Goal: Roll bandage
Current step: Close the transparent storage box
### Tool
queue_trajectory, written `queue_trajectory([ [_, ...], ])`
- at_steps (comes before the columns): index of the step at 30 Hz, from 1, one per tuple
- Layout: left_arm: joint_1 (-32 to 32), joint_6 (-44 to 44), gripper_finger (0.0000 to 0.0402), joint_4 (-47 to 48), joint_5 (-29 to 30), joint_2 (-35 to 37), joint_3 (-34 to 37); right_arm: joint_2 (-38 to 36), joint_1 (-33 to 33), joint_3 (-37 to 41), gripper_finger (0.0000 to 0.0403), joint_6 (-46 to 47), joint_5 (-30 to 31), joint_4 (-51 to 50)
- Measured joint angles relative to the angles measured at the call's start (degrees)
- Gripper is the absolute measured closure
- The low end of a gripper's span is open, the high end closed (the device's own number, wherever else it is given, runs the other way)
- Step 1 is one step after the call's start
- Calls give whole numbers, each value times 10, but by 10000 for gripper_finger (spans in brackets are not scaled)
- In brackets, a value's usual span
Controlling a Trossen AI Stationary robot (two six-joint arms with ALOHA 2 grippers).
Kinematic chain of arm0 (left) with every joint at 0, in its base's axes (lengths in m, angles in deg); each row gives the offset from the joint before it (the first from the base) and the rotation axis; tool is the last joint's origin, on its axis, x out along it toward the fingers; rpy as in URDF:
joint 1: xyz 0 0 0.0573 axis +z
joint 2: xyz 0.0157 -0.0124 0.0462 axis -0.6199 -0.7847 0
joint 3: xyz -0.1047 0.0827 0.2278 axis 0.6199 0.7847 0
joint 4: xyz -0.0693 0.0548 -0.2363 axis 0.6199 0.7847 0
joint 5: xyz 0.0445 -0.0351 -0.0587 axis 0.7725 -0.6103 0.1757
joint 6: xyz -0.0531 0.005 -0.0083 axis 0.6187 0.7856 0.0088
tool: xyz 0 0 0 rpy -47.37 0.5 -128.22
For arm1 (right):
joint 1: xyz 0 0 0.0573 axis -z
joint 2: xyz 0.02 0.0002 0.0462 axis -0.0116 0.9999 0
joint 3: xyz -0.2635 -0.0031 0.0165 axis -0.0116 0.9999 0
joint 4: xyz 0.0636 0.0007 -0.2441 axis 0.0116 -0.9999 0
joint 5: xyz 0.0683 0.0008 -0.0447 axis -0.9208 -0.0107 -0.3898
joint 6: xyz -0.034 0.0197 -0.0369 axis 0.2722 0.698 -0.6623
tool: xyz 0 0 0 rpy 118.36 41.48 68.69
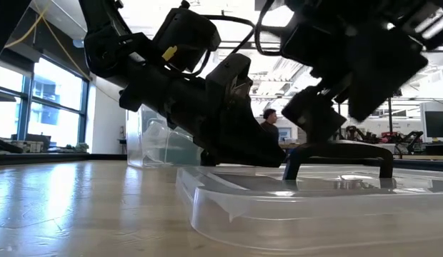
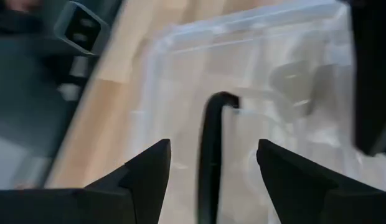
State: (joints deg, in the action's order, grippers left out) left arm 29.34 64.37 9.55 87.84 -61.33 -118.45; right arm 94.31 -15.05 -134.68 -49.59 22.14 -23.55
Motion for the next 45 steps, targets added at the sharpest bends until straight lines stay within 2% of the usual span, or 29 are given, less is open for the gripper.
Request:
queue_trajectory([
  [7, 0, 0, 335, 0, 0, 0, 0, 2, -77, 0, 176, -14, 170, -1],
  [12, 0, -2, 335, -6, 0, 0, 0, 2, -98, 0, 231, 25, 272, -14],
  [17, 2, -5, 335, -8, 0, 3, 0, 2, -99, 3, 312, 17, 272, -36],
  [23, 4, -25, 335, 23, 0, 48, 4, 3, -100, 5, 381, 21, 279, -40],
  [29, 4, -75, 335, 147, 17, 169, 1, 2, -100, -20, 382, 29, 306, -77],
  [34, -13, -87, 335, 316, 77, 315, 2, -18, -99, -114, 388, -25, 313, -228],
  [37, -29, -103, 335, 420, 134, 417, 1, -34, -81, -204, 388, -116, 313, -340],
  [40, -34, -89, 335, 536, 190, 513, 1, -42, -40, -298, 388, -256, 324, -430],
  [45, -25, 6, 346, 707, 303, 631, 19, -43, 86, -418, 386, -453, 320, -494],
])
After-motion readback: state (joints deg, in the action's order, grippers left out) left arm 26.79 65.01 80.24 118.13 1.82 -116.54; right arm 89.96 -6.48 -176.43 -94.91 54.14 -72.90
